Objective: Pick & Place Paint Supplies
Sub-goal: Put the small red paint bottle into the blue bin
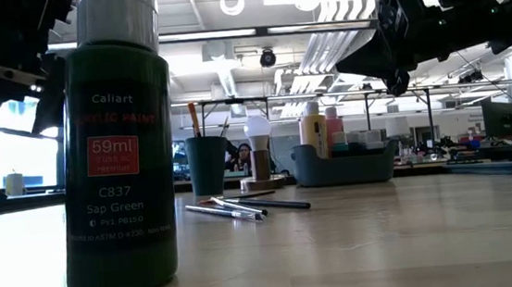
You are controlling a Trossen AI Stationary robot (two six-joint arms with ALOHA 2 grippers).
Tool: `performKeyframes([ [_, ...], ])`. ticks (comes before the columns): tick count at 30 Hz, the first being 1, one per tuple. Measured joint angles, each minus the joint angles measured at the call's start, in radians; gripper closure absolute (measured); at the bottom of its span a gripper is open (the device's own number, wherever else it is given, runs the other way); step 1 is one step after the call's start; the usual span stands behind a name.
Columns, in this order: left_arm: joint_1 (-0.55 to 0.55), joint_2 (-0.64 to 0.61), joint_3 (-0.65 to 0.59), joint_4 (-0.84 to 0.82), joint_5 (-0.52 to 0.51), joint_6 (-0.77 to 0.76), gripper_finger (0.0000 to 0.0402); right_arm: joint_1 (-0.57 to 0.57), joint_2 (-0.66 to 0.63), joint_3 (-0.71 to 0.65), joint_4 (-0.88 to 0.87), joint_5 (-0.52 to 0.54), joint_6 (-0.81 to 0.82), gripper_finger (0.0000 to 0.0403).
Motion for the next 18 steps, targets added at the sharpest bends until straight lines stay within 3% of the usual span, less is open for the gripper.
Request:
performKeyframes([
  [18, 0.0, 0.0, 0.0, 0.004, -0.045, -0.106, 0.0121, 0.0, 0.0, 0.0, -0.02, 0.008, 0.014, 0.0401],
])
